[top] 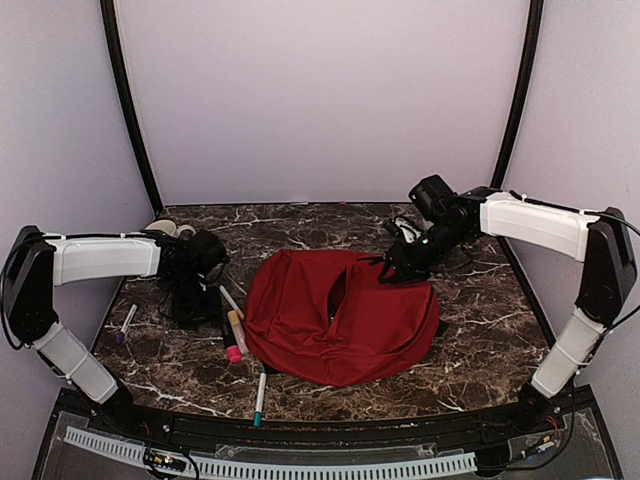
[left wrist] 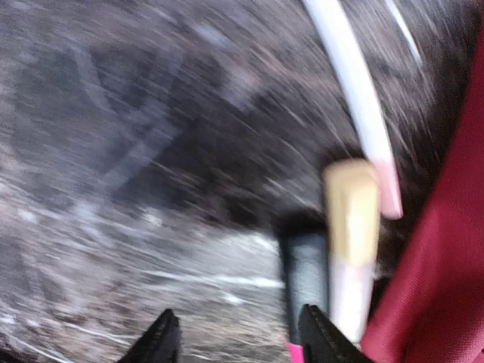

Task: Pack the student bag
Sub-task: Pick up the pen at the center of the board.

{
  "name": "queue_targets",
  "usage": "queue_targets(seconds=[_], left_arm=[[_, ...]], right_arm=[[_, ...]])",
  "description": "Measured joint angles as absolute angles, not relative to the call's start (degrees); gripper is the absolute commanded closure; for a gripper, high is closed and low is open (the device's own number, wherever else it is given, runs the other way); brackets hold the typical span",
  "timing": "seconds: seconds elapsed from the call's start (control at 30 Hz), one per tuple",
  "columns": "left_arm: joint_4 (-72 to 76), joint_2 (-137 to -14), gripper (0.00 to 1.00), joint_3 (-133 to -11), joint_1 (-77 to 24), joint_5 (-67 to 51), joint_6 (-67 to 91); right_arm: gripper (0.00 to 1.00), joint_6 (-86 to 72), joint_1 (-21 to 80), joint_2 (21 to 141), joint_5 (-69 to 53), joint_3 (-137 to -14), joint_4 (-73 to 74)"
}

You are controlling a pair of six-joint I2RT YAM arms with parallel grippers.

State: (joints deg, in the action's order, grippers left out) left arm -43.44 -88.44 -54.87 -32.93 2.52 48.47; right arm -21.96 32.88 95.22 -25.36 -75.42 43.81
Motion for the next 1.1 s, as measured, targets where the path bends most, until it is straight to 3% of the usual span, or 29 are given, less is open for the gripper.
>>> queue_targets(seconds=[0.43,0.63,0.9,1.1], left_arm=[[-48.1,-78.63,0.17,-54.57,-1.8,10.39,41.98],[-44.8,-79.83,0.17,-53.3,11.33,6.28,38.02],[-40.38,-87.88,0.18,-52.73,19.14,0.6,32.97],[-39.38,-93.97,0.31,-53.25,20.88,-1.91,30.26]], right_arm=[[0.62,-23.66,32.88,92.75,-24.43,-71.37,43.64],[0.62,-23.64,32.88,92.75,-23.73,-71.37,43.77],[0.62,-23.64,32.82,91.68,-22.59,-71.11,43.83],[0.61,-23.64,32.34,90.32,-22.24,-71.07,43.81]])
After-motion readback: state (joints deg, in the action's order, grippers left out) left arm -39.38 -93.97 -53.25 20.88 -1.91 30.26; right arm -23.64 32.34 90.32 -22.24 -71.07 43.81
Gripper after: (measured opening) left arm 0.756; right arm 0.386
